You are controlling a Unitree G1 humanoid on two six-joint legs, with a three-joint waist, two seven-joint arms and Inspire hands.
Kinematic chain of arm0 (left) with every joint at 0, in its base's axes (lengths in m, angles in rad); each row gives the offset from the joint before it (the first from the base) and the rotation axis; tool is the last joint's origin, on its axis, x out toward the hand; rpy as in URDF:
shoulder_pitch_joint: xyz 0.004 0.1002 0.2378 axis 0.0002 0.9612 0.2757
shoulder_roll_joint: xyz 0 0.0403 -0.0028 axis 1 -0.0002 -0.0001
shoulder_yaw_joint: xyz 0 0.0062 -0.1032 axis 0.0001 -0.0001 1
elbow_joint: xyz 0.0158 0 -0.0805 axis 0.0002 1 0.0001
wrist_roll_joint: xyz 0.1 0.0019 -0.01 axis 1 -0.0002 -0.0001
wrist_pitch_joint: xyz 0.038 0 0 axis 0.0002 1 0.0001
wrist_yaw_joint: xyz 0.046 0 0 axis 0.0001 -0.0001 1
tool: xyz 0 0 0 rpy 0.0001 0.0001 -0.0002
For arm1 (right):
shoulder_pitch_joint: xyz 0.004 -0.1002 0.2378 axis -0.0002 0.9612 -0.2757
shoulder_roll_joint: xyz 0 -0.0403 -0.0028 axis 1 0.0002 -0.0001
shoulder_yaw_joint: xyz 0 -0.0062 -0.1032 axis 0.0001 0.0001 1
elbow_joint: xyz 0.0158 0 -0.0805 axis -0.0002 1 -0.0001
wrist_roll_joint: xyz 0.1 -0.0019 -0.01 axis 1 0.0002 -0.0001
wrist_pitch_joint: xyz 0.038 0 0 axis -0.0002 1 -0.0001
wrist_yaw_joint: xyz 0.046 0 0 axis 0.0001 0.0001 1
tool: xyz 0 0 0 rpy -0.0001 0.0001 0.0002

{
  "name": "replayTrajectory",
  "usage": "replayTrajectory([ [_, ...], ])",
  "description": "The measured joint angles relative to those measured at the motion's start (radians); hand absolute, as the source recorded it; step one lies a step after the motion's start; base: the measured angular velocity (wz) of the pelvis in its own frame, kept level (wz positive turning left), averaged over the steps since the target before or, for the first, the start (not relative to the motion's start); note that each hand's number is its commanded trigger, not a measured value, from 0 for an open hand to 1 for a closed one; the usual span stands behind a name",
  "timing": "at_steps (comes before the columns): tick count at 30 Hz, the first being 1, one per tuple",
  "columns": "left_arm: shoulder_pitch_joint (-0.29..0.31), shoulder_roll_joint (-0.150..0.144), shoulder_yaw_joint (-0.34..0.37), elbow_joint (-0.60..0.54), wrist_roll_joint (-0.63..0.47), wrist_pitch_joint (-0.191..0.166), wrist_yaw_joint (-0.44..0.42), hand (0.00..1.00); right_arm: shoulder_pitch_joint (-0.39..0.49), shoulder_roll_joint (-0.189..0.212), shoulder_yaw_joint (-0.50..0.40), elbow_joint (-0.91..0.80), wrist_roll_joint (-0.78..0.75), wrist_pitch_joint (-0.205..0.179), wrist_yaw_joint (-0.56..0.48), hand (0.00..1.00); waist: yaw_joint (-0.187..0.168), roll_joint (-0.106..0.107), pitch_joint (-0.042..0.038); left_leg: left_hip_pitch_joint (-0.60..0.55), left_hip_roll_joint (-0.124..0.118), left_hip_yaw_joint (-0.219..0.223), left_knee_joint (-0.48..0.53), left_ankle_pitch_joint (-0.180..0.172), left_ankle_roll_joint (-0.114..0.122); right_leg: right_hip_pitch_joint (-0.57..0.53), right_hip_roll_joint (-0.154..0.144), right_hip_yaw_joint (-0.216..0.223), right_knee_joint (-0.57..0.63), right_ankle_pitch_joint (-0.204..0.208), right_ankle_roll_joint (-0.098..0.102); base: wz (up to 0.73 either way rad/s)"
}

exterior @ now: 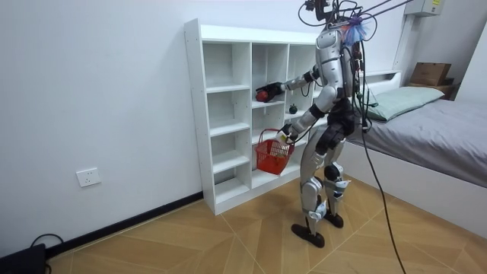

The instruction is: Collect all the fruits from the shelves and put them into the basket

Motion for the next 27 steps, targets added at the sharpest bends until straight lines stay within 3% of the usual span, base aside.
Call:
replayTrajectory([
  [4,-0.005,0.000,0.000,0.015,0.000,0.004,-0.001,1.00,-0.003,-0.001,0.001,0.009,-0.018,0.000,0.012,0.02,0.002,0.002,0.0014,0.000,-0.001,-0.002,-0.004,0.004,-0.001,-0.001,0.000,-0.001,0.000,0.000,0.000,0.00],
  [5,-0.007,0.000,0.001,0.016,0.000,0.011,-0.001,1.00,-0.003,-0.002,0.001,0.010,-0.020,0.001,0.012,0.51,0.003,0.002,0.0014,0.000,-0.001,-0.002,-0.005,0.004,-0.001,-0.001,0.000,-0.001,-0.001,0.000,0.000,0.00],
  [6,-0.009,0.001,0.001,0.017,0.000,0.015,-0.001,1.00,-0.003,-0.003,0.001,0.010,-0.021,0.002,0.012,0.67,0.005,0.002,0.0012,0.000,-0.001,-0.002,-0.005,0.005,-0.001,-0.002,0.001,-0.001,-0.001,0.000,-0.001,0.00],
  [7,-0.010,0.001,0.001,0.019,0.000,0.016,-0.001,1.00,-0.003,-0.004,0.001,0.010,-0.022,0.003,0.012,0.98,0.007,0.002,0.0011,0.000,-0.002,-0.002,-0.005,0.005,-0.002,-0.002,0.001,-0.001,0.000,0.000,-0.001,0.00],
  [15,-0.052,0.000,0.000,0.033,-0.001,0.030,-0.011,1.00,-0.026,-0.007,0.000,0.022,-0.163,0.016,-0.039,1.00,0.018,-0.001,-0.0008,-0.006,-0.004,-0.001,-0.006,0.011,-0.004,-0.019,0.001,0.004,0.014,0.002,-0.003,-0.03],
  [27,-0.061,-0.003,-0.002,0.033,-0.001,0.026,-0.015,1.00,-0.035,-0.007,0.011,0.022,-0.192,0.030,-0.077,1.00,0.025,-0.013,-0.0023,0.001,-0.004,0.006,-0.041,0.034,-0.010,-0.030,-0.001,0.008,0.017,0.005,-0.008,0.00],
])
